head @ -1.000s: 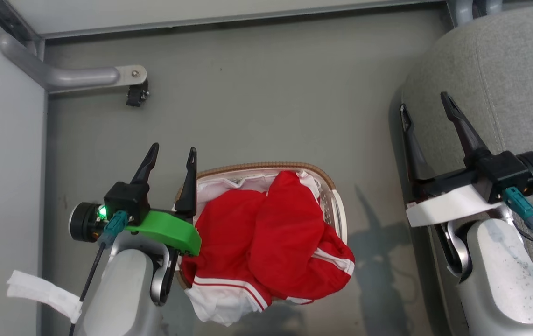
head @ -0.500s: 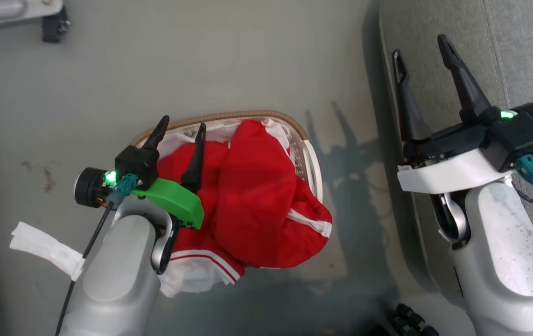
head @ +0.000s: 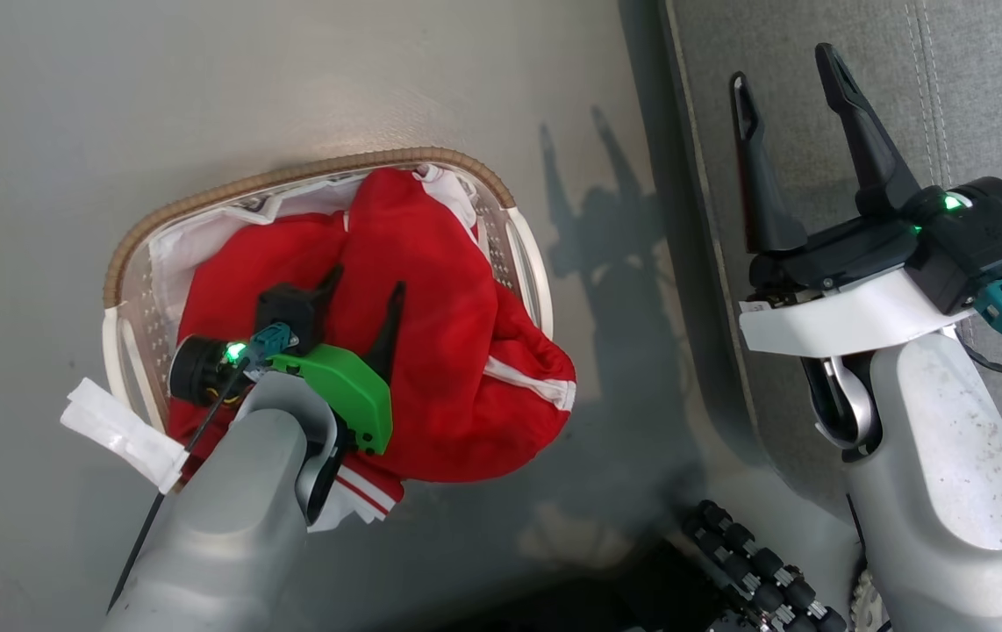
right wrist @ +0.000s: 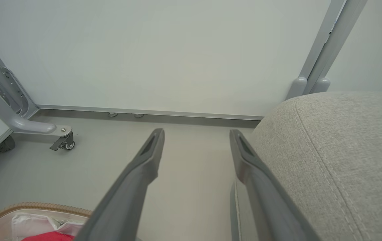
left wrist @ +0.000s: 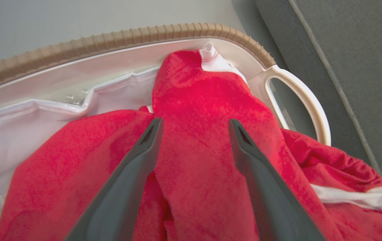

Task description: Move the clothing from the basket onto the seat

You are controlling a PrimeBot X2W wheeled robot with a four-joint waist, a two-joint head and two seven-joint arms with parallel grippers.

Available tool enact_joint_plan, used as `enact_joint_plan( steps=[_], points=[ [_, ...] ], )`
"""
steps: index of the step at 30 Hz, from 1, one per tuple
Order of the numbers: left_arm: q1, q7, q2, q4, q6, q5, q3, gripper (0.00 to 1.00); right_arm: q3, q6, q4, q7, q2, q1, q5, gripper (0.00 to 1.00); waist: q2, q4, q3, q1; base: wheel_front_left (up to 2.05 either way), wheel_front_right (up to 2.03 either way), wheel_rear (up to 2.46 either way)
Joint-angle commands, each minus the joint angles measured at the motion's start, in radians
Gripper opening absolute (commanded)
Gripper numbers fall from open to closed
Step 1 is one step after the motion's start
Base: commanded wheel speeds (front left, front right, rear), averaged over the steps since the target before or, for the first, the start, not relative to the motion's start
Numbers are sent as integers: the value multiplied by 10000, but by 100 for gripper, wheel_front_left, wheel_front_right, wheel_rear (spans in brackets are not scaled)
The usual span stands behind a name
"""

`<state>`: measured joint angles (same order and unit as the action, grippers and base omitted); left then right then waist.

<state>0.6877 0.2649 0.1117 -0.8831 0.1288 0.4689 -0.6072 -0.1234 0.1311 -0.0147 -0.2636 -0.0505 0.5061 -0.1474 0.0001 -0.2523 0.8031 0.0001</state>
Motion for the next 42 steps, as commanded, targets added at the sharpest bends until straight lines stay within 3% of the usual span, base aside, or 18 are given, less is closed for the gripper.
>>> enact_joint_plan(
  steps=[1,14,26,27,28,30,42],
  points=[
    [262,-9,77,-285,26,268,-211,100,-33,-6,-47,-17,-13,-7,-77,100,-1,-150,171,-1,0,0,0],
    [893,-456,-6,-1383,27,2369,-2223,100,-178,-6,-87,-17,-16,100,-152,100,-1,-53,368,-1,0,0,0],
    [971,-1128,322,-829,27,4160,-3987,100,-222,-7,-168,-17,-16,155,-269,100,-1,-130,443,-1,0,0,0],
    [988,-1216,356,-800,27,4312,-4110,80,-215,-7,-176,-17,-16,166,-288,100,-1,-131,432,-1,0,0,0],
    [1026,-1264,397,-768,27,4428,-4250,32,-207,-7,-187,-17,-16,183,-299,100,-1,-128,416,-1,0,0,0],
    [1054,-1320,470,-765,27,4577,-4558,0,-170,-7,-212,-17,-17,220,-288,100,-1,-115,351,-1,0,0,0],
    [508,-426,474,-754,28,5758,-5536,0,-116,-7,-531,-17,-19,-95,-112,100,-1,188,-1130,-1,0,0,0]
  ],
)
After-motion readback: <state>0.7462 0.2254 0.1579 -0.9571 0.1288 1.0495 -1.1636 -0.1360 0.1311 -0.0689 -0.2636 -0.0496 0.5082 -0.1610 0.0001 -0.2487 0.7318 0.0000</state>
